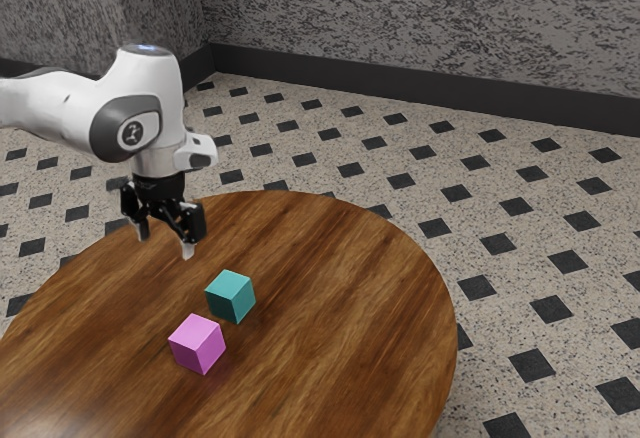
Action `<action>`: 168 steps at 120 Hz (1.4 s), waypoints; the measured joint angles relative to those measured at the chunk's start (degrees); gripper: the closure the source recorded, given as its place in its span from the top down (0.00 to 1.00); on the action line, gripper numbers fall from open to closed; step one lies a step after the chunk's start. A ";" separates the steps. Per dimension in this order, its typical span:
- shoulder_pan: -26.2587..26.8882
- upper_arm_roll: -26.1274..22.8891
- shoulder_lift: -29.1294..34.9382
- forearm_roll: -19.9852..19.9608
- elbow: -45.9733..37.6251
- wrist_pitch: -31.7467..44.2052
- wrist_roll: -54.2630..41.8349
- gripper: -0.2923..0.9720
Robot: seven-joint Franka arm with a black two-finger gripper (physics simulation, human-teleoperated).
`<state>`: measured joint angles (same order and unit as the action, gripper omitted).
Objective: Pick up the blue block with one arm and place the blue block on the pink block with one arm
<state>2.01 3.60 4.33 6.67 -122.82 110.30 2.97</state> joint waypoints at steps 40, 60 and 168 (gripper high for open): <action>-0.08 0.00 -6.75 -0.20 -1.64 6.78 1.10 0.77; -0.18 -0.90 -11.28 -0.27 0.32 8.89 1.67 0.77; -4.80 -7.29 -26.74 -3.22 9.33 11.91 3.18 0.57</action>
<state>-2.79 -3.68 -22.41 3.45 -113.49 122.21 6.15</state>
